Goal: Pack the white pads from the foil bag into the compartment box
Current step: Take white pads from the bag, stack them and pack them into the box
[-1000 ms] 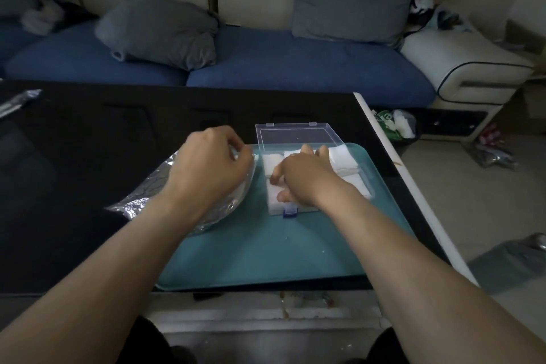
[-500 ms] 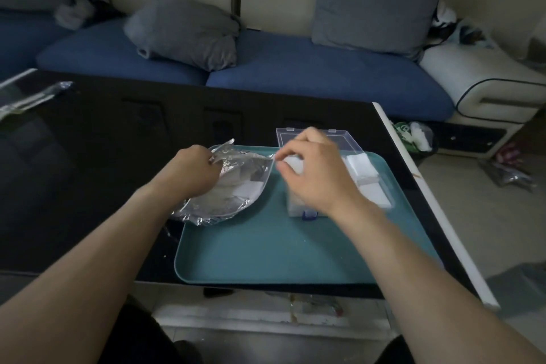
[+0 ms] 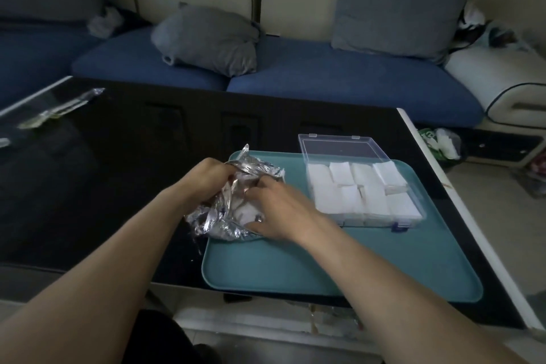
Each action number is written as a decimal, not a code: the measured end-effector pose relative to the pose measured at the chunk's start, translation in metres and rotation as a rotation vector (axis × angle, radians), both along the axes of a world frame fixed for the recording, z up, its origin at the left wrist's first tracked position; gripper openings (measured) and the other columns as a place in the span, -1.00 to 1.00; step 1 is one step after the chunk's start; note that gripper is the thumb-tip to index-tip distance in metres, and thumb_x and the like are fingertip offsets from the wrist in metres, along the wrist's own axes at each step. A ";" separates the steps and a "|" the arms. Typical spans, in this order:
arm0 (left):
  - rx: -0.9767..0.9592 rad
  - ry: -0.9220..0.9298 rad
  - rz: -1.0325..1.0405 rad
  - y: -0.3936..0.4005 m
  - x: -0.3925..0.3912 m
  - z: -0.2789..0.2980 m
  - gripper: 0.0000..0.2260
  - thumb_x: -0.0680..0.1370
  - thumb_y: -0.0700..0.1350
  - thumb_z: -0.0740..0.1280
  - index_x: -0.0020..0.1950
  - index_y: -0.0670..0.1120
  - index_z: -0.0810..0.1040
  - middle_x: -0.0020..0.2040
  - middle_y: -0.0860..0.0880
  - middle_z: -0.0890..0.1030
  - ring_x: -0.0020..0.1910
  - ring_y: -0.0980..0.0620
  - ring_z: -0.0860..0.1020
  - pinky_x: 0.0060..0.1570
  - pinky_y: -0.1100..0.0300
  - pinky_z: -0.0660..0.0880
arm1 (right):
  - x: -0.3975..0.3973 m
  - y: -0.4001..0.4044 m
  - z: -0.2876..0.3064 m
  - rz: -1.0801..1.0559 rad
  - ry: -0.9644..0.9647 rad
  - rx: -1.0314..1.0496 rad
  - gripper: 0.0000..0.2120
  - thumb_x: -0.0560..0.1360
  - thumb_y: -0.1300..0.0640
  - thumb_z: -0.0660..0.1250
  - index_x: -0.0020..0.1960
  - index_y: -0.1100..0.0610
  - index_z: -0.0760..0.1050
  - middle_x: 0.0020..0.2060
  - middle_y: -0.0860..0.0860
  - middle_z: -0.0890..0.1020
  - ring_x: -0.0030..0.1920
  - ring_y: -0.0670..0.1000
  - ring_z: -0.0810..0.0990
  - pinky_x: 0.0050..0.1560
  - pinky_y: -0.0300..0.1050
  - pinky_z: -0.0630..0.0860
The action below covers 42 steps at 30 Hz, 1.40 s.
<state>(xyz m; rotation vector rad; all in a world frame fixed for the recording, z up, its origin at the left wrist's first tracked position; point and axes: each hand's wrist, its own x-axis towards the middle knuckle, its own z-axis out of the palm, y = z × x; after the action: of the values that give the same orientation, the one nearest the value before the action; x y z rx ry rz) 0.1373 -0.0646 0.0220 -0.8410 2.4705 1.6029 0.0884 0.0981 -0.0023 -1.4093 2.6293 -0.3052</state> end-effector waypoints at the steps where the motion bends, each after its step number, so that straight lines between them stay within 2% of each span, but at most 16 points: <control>1: -0.013 0.039 0.025 0.001 -0.001 0.001 -0.69 0.62 -0.08 0.24 -0.14 -0.28 0.62 -0.29 -0.15 0.58 -0.35 -0.05 0.49 -0.27 0.08 0.44 | -0.001 -0.003 -0.003 -0.014 0.009 0.017 -0.42 0.50 -0.11 0.41 0.46 -0.01 0.38 0.33 0.08 0.43 0.25 0.20 0.52 0.11 0.04 0.50; 4: -0.271 0.125 -0.051 0.011 -0.004 0.007 -0.70 0.57 0.05 0.36 -0.19 -0.16 0.60 -0.29 -0.05 0.59 -0.34 0.04 0.50 -0.35 0.24 0.42 | -0.003 -0.012 -0.009 -0.064 -0.022 0.158 -0.41 0.55 -0.07 0.36 0.51 0.08 0.30 0.44 0.14 0.27 0.32 0.23 0.46 0.22 0.08 0.48; 7: -0.554 0.054 -0.247 0.017 -0.005 0.011 -0.75 0.53 0.03 0.44 -0.25 0.00 0.44 -0.27 0.05 0.52 -0.30 0.15 0.49 -0.43 0.36 0.33 | -0.010 -0.014 -0.011 -0.089 -0.022 0.221 -0.41 0.57 -0.03 0.35 0.53 0.09 0.29 0.50 0.20 0.16 0.48 0.27 0.21 0.38 0.15 0.37; 8: -0.602 0.036 -0.259 0.014 -0.006 0.009 -0.75 0.53 -0.01 0.44 -0.25 -0.01 0.42 -0.25 0.03 0.53 -0.27 0.12 0.51 -0.42 0.36 0.32 | -0.012 -0.014 -0.010 -0.083 -0.022 0.229 -0.44 0.58 -0.03 0.34 0.52 0.08 0.29 0.50 0.19 0.20 0.49 0.26 0.18 0.38 0.14 0.35; 10: -0.659 0.018 -0.234 0.009 -0.009 0.006 -0.82 0.52 -0.10 0.40 -0.21 -0.07 0.44 -0.16 -0.07 0.58 -0.25 0.05 0.51 -0.42 0.32 0.33 | -0.014 -0.011 -0.008 -0.065 -0.059 0.213 -0.52 0.60 0.00 0.31 0.47 0.06 0.31 0.43 0.16 0.38 0.43 0.23 0.29 0.29 0.07 0.38; 12: -0.655 0.007 -0.224 0.007 -0.009 0.004 -0.87 0.52 -0.11 0.38 -0.06 -0.12 0.46 -0.12 -0.07 0.57 -0.27 0.08 0.47 -0.40 0.30 0.35 | -0.018 -0.008 -0.008 -0.047 -0.079 0.146 -0.59 0.59 0.10 0.33 0.41 0.06 0.37 0.34 0.12 0.50 0.33 0.19 0.42 0.18 0.02 0.43; 16: -0.551 -0.016 -0.211 0.008 -0.007 0.002 -0.69 0.51 0.02 0.43 0.11 -0.08 0.41 -0.13 0.03 0.51 -0.20 0.12 0.51 -0.36 0.27 0.38 | -0.024 0.002 -0.010 -0.040 -0.070 -0.056 -0.58 0.44 0.32 0.32 0.20 -0.05 0.60 0.10 0.09 0.66 0.08 0.16 0.63 -0.01 0.04 0.58; 19: -0.563 -0.043 -0.210 0.008 -0.008 0.002 -0.70 0.51 0.03 0.42 0.10 -0.08 0.44 -0.12 0.03 0.51 -0.19 0.11 0.51 -0.36 0.27 0.37 | -0.025 0.012 -0.005 -0.051 -0.116 -0.176 -0.67 0.46 0.27 0.33 0.07 -0.06 0.69 -0.04 0.04 0.71 -0.03 0.10 0.64 -0.04 0.00 0.57; 23: -0.604 -0.057 -0.230 0.010 -0.010 0.003 -0.87 0.54 -0.08 0.35 0.03 -0.10 0.49 -0.15 0.01 0.52 -0.22 0.10 0.51 -0.38 0.27 0.37 | -0.029 0.027 0.006 -0.071 -0.220 -0.390 -0.83 0.48 0.10 0.50 0.06 -0.01 0.73 0.02 0.00 0.71 0.04 0.01 0.63 0.08 -0.11 0.51; 27: -0.598 -0.077 -0.242 0.014 -0.011 0.005 -0.88 0.55 -0.08 0.35 0.02 -0.10 0.50 -0.15 -0.01 0.55 -0.22 0.07 0.54 -0.35 0.25 0.44 | -0.028 0.038 0.011 -0.166 -0.365 -0.362 -0.67 0.38 -0.06 0.58 0.09 0.03 0.72 0.12 -0.04 0.68 0.12 -0.05 0.61 0.17 -0.17 0.50; 29: -0.626 -0.100 -0.266 0.016 -0.011 0.005 -0.83 0.56 -0.06 0.34 0.07 -0.13 0.51 -0.11 -0.03 0.55 -0.19 0.05 0.54 -0.32 0.25 0.46 | -0.024 0.039 0.011 -0.150 -0.405 -0.281 -0.72 0.48 -0.10 0.48 0.07 0.07 0.72 0.13 0.01 0.67 0.12 -0.02 0.61 0.19 -0.08 0.51; 31: -0.644 -0.121 -0.281 0.018 -0.011 0.004 -0.81 0.56 -0.06 0.34 0.09 -0.14 0.52 -0.10 -0.03 0.55 -0.18 0.05 0.54 -0.30 0.25 0.47 | -0.020 0.037 0.010 -0.101 -0.388 -0.227 -0.75 0.61 -0.04 0.34 -0.06 0.09 0.69 0.03 0.09 0.65 0.03 0.07 0.60 0.08 0.00 0.52; 35: -0.636 -0.137 -0.285 0.021 -0.012 0.003 -0.84 0.55 -0.06 0.34 0.04 -0.13 0.54 -0.15 -0.02 0.55 -0.21 0.06 0.55 -0.33 0.24 0.47 | -0.018 0.034 0.011 -0.130 -0.291 -0.246 -0.81 0.56 0.17 0.39 0.14 0.07 0.70 -0.01 -0.04 0.63 -0.09 -0.12 0.53 -0.07 -0.25 0.39; 37: -0.645 -0.147 -0.287 0.022 -0.012 0.004 -0.83 0.56 -0.05 0.33 0.04 -0.13 0.55 -0.15 -0.01 0.54 -0.22 0.08 0.54 -0.35 0.25 0.44 | -0.018 0.035 0.012 -0.156 -0.282 -0.255 -0.80 0.49 0.21 0.44 0.10 0.06 0.72 -0.12 -0.11 0.64 -0.23 -0.26 0.48 -0.22 -0.41 0.32; 40: -0.656 -0.159 -0.296 0.023 -0.012 0.005 -0.85 0.56 -0.05 0.32 0.04 -0.12 0.54 -0.15 -0.01 0.54 -0.21 0.08 0.53 -0.35 0.24 0.42 | -0.023 0.037 0.009 -0.245 -0.375 -0.348 -0.89 0.46 0.12 0.52 -0.02 0.05 0.74 -0.22 -0.15 0.67 -0.25 -0.24 0.55 -0.24 -0.35 0.40; 42: -0.662 -0.151 -0.294 0.025 -0.012 0.008 -0.90 0.57 -0.06 0.30 -0.05 -0.07 0.51 -0.16 0.00 0.53 -0.23 0.08 0.51 -0.34 0.23 0.39 | -0.026 0.041 0.009 -0.324 -0.527 -0.451 -0.89 0.44 0.07 0.55 -0.04 0.05 0.74 -0.23 -0.14 0.71 -0.25 -0.21 0.62 -0.22 -0.33 0.47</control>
<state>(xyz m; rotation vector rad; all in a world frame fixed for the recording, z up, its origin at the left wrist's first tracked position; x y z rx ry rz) 0.1256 -0.0399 0.0299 -0.5717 2.8584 0.5992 0.0622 0.1394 0.0069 -0.8123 2.3978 -1.1881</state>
